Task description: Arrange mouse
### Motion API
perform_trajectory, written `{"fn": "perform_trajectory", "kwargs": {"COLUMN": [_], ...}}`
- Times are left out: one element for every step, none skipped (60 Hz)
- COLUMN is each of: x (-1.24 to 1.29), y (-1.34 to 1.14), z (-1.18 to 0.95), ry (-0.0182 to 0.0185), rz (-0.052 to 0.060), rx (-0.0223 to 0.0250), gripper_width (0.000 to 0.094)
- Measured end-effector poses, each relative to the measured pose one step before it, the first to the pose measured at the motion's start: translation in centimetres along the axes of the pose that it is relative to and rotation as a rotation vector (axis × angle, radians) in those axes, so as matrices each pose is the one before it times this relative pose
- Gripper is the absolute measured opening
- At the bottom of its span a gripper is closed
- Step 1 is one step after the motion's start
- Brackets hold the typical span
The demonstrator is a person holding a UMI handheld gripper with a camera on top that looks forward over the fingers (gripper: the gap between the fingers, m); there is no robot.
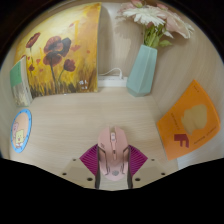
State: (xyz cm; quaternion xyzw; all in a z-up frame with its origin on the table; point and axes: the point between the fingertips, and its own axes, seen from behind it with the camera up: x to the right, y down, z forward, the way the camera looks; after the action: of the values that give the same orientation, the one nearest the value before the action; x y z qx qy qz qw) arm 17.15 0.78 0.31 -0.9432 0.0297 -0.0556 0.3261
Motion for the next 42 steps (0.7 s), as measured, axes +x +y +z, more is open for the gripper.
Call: {"fn": "perform_trajectory", "kwargs": {"x": [-0.325, -0.421, -0.519, -0.577, -0.661, -0.688, -0.776, -0.85, -0.908, -0.863, -0.94, -1.03, -1.087, -1.131, -1.122, -1.146, -1.234, -1.185, -1.255, -1.291, -1.32, -1.329, -1.335, -1.268, -1.243, -1.246, -1.249, -1.23, -1.175, -1.094, -1.045, -0.974, -0.885, -0.824, -0.754, -0.667, -0.576, -0.555, -0.536, -0.456, -0.48, -0.384], "y": [-0.722, -0.779, -0.84, -1.041, -1.178, -1.286, -1.302, -1.331, -1.223, -1.255, -1.287, -1.26, -1.189, -1.121, -1.052, -1.005, -0.896, -0.759, -0.634, -0.541, -0.425, -0.286, -0.058, -0.022, 0.163, 0.297, 0.412, 0.535, 0.637, 0.714, 0.838, 0.74, 0.81, 0.865, 0.9, 0.906, 0.896, 0.899, 0.898, 0.934, 0.88, 0.846], "z": [-0.548, -0.628, -0.731, -0.762, -0.791, -0.811, -0.776, -0.724, -0.734, -0.701, -0.686, -0.631, -0.59, -0.526, -0.457, -0.411, -0.364, -0.262, -0.201, -0.152, -0.051, 0.03, 0.097, 0.147, 0.24, 0.304, 0.346, 0.42, 0.435, 0.47, 0.509, 0.548, 0.57, 0.571, 0.613, 0.612, 0.585, 0.597, 0.577, 0.661, 0.559, 0.505], "ry": [0.00753, 0.00575, 0.00311, 0.00125, -0.00016, -0.00039, -0.00073, -0.00258, -0.00295, -0.00205, -0.00259, -0.00367, -0.00508, -0.00568, -0.00547, -0.00528, -0.00577, -0.00702, -0.00929, -0.01016, -0.01099, -0.01204, -0.01021, -0.01164, -0.01196, -0.01276, -0.01352, -0.01351, -0.01308, -0.01072, -0.00966, -0.00465, -0.00655, -0.00538, -0.00308, -0.00096, 0.00062, 0.00101, 0.00036, -0.00165, 0.0027, 0.00024], "rz": [0.0043, 0.0017, 0.0007, 0.0033, 0.0058, 0.0061, 0.0049, 0.002, -0.0002, 0.001, 0.005, 0.0049, 0.0014, -0.002, -0.0032, -0.002, 0.0007, -0.003, -0.0013, 0.0, 0.0011, -0.0007, -0.0037, -0.0029, -0.0014, 0.0009, 0.002, 0.002, 0.0008, -0.0015, -0.0035, -0.0037, -0.0058, -0.0079, -0.0091, -0.0092, -0.0094, -0.0088, -0.0088, -0.0077, -0.0041, -0.0024], "rx": [0.01445, 0.01368, 0.01295, 0.01858, 0.02217, 0.02463, 0.0255, 0.02052, 0.02147, 0.02168, 0.02309, 0.023, 0.02062, 0.01857, 0.01834, 0.01827, 0.01548, 0.01294, 0.00968, 0.00858, 0.0072, 0.00501, 0.00388, -0.00252, -0.00477, -0.00733, -0.00984, -0.01206, -0.01442, -0.01564, -0.01151, -0.01813, -0.01569, -0.01612, -0.01662, -0.01624, -0.01648, -0.01627, -0.01641, -0.01574, -0.01697, -0.01964], "gripper_width": [0.0369, 0.037, 0.0371, 0.037, 0.037, 0.0371, 0.0373, 0.0371, 0.0371, 0.0372, 0.0373, 0.0372, 0.0371, 0.0371, 0.0372, 0.0372, 0.0371, 0.0371, 0.0371, 0.0371, 0.0371, 0.037, 0.0369, 0.0369, 0.0368, 0.0369, 0.0368, 0.0369, 0.0367, 0.0369, 0.0367, 0.0368, 0.0368, 0.0368, 0.0367, 0.0366, 0.0367, 0.0367, 0.0368, 0.0367, 0.0367, 0.0368]}}
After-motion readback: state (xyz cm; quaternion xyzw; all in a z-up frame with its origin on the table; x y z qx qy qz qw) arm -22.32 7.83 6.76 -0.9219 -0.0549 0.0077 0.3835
